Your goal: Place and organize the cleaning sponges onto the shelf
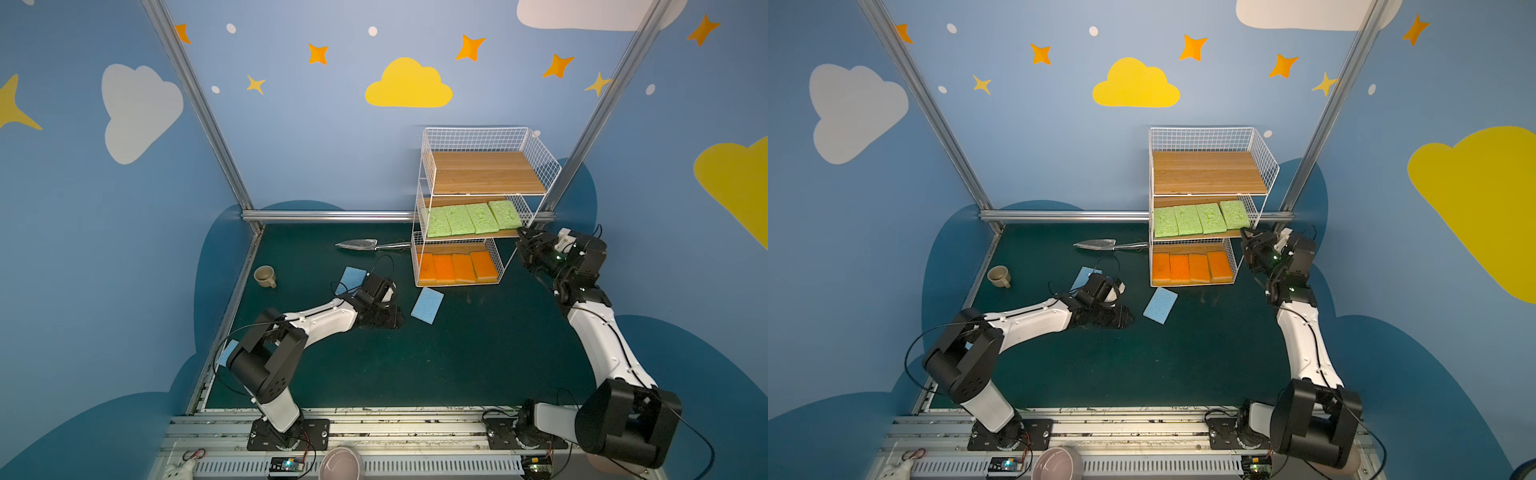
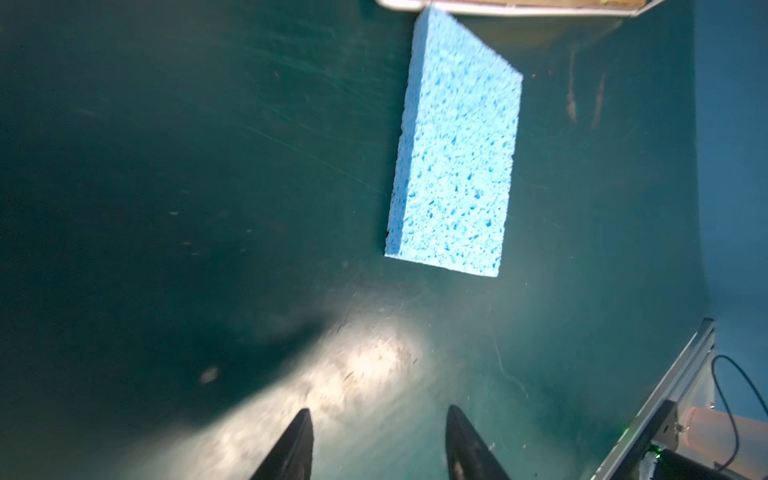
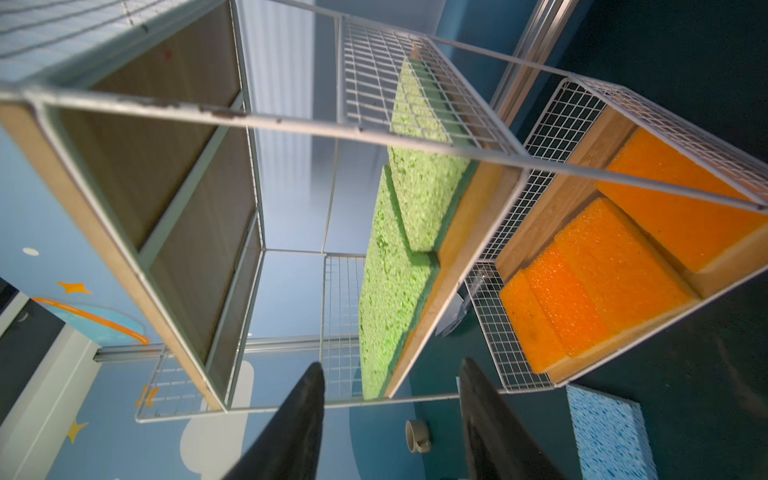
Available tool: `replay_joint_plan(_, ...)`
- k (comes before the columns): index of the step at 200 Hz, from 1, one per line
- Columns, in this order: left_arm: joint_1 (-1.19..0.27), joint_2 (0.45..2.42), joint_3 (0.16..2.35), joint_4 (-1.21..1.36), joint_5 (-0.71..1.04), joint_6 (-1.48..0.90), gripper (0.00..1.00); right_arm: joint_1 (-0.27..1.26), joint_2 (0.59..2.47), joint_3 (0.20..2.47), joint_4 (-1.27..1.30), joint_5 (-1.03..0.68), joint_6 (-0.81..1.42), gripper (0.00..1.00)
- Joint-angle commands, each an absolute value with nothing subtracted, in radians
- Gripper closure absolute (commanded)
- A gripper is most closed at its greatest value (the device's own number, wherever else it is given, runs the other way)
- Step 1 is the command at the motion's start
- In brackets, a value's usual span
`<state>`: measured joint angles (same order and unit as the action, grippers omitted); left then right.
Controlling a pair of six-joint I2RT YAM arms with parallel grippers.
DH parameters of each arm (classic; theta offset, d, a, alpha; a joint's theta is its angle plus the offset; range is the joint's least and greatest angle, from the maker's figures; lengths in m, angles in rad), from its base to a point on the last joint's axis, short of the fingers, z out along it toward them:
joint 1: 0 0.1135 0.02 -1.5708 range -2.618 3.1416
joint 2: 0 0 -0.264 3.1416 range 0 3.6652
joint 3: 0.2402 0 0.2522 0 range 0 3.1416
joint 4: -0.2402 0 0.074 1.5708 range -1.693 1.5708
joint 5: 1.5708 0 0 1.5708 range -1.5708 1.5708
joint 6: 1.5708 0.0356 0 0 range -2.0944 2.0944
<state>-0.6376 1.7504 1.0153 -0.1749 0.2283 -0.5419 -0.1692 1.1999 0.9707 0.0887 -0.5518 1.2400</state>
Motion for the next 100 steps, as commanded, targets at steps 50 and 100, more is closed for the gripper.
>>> replay_joint_plan(50,-0.655,1.951,1.165,-0.120,0.273,-0.560,0.64,-0.191,0.957,0.706,0.004,-0.594,1.053,0.48)
replay_joint_plan(100,-0.723,2.050,1.244,-0.081,0.282,-0.611,0.67,-0.197,0.896,0.627,-0.065,-0.642,0.989,0.48)
